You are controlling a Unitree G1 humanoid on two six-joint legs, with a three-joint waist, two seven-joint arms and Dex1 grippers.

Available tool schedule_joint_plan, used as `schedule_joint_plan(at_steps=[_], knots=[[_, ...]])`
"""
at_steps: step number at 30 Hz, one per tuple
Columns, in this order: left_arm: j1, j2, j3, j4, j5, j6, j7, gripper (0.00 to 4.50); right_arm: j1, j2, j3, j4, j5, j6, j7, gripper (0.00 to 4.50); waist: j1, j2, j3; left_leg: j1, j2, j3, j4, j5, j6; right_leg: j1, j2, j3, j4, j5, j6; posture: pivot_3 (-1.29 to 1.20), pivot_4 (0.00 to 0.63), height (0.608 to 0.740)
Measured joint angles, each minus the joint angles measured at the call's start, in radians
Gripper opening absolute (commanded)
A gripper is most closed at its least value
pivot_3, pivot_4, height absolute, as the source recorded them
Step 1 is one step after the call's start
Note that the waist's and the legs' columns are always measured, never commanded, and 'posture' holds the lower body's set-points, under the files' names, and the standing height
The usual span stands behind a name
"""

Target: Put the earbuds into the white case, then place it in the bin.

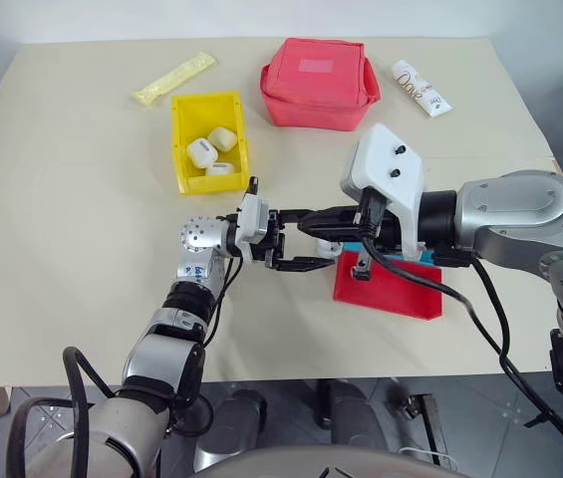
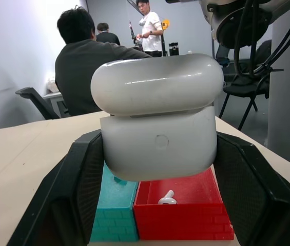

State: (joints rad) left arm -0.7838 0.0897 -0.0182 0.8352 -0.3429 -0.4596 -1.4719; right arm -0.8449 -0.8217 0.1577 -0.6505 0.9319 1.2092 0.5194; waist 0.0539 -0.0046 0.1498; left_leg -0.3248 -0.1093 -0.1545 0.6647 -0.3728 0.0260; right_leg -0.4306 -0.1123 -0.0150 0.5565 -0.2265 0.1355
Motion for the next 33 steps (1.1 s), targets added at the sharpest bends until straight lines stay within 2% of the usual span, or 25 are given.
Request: schedule_joint_plan(at_steps=[25, 31, 33], knots=[[0.0, -0.011, 0.037, 0.007, -0.009, -0.009, -0.026, 2.85, 0.047, -0.128, -0.014, -0.006, -0.099, 0.005, 0.119, 0.05, 0.0, 0.0, 0.0, 0.0, 0.0, 0.0, 0.0, 0.0, 0.0, 0.0, 0.0, 0.0, 0.0, 0.0, 0.0, 0.0, 0.15, 0.74], [0.0, -0.015, 0.045, 0.007, -0.012, -0.01, -0.026, 2.85, 0.101, -0.168, -0.032, -0.01, -0.113, 0.011, 0.138, 0.05, 0.002, 0.0, 0.0, -0.001, 0.0, 0.0, 0.0, 0.0, 0.0, 0.0, 0.0, 0.0, 0.0, 0.0, 0.0, 0.0, 0.15, 0.74], [0.0, -0.014, 0.046, 0.007, -0.013, -0.01, -0.025, 2.85, 0.132, -0.17, -0.072, -0.011, -0.112, 0.015, 0.135, 0.05, 0.002, 0.0, 0.0, -0.001, 0.0, 0.0, 0.0, 0.0, 0.0, 0.0, 0.0, 0.0, 0.0, 0.0, 0.0, 0.0, 0.15, 0.74]])
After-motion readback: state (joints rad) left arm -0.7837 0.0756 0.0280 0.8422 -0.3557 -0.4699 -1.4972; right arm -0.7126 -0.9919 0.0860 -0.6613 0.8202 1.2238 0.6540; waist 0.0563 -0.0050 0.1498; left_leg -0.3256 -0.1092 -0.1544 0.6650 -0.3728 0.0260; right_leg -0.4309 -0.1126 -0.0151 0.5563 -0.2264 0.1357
